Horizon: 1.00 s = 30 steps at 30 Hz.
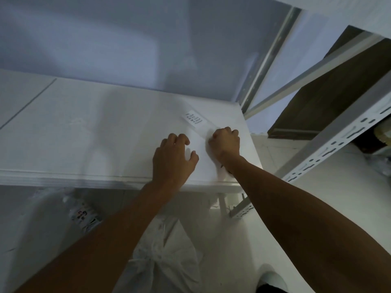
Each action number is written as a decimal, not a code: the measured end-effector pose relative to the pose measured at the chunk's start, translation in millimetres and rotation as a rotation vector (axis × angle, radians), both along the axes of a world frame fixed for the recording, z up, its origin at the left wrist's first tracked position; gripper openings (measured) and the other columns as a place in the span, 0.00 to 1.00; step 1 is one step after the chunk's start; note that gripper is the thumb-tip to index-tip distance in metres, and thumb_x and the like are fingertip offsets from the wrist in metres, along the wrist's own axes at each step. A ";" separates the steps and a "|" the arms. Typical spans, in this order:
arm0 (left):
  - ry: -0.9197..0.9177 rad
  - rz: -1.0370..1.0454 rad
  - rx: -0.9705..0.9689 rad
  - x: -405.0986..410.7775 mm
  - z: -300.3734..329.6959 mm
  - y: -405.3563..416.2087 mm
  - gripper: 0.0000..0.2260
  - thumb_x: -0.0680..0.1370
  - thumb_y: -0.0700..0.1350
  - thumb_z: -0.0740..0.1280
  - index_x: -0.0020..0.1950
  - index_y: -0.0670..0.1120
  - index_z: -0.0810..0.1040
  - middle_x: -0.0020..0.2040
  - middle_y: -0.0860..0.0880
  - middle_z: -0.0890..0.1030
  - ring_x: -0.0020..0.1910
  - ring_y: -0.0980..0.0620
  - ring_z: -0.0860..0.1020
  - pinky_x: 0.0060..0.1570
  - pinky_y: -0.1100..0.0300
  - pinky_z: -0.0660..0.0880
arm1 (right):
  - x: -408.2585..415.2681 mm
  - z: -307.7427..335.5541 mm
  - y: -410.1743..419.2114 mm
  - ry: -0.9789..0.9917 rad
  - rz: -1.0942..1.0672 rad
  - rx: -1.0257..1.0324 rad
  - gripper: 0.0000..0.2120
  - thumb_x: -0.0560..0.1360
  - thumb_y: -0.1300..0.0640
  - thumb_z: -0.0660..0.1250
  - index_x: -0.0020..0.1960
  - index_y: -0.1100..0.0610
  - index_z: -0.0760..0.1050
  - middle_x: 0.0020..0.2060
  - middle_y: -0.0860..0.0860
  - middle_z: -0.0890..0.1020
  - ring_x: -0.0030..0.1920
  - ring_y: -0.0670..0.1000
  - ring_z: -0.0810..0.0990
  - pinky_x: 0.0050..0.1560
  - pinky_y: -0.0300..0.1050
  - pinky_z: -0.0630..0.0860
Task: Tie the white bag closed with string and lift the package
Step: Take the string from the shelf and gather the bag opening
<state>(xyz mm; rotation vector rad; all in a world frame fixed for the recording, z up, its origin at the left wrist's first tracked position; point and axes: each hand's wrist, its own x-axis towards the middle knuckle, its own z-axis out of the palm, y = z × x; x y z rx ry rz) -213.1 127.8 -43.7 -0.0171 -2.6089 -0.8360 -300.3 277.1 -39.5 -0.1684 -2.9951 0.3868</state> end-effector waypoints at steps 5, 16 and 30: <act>-0.057 -0.055 -0.043 -26.6 -0.6 5.3 0.16 0.75 0.53 0.68 0.57 0.46 0.75 0.54 0.47 0.78 0.51 0.47 0.78 0.50 0.52 0.78 | -5.2 -1.6 0.6 0.069 0.007 0.045 0.09 0.78 0.58 0.62 0.51 0.60 0.80 0.50 0.57 0.81 0.55 0.59 0.73 0.55 0.52 0.72; -0.152 -0.102 -0.081 -47.1 3.3 1.9 0.14 0.76 0.50 0.68 0.58 0.45 0.76 0.56 0.46 0.78 0.52 0.47 0.77 0.51 0.52 0.77 | -12.6 -0.2 5.2 0.032 -0.028 0.120 0.12 0.79 0.55 0.60 0.59 0.60 0.74 0.58 0.58 0.76 0.61 0.61 0.70 0.61 0.53 0.67; -0.180 -0.288 -0.371 -74.7 -3.7 24.6 0.19 0.77 0.48 0.64 0.67 0.46 0.73 0.65 0.45 0.75 0.60 0.44 0.74 0.58 0.50 0.72 | -17.1 4.3 3.0 0.155 0.188 0.191 0.09 0.76 0.58 0.61 0.49 0.59 0.80 0.46 0.55 0.81 0.52 0.58 0.74 0.54 0.51 0.70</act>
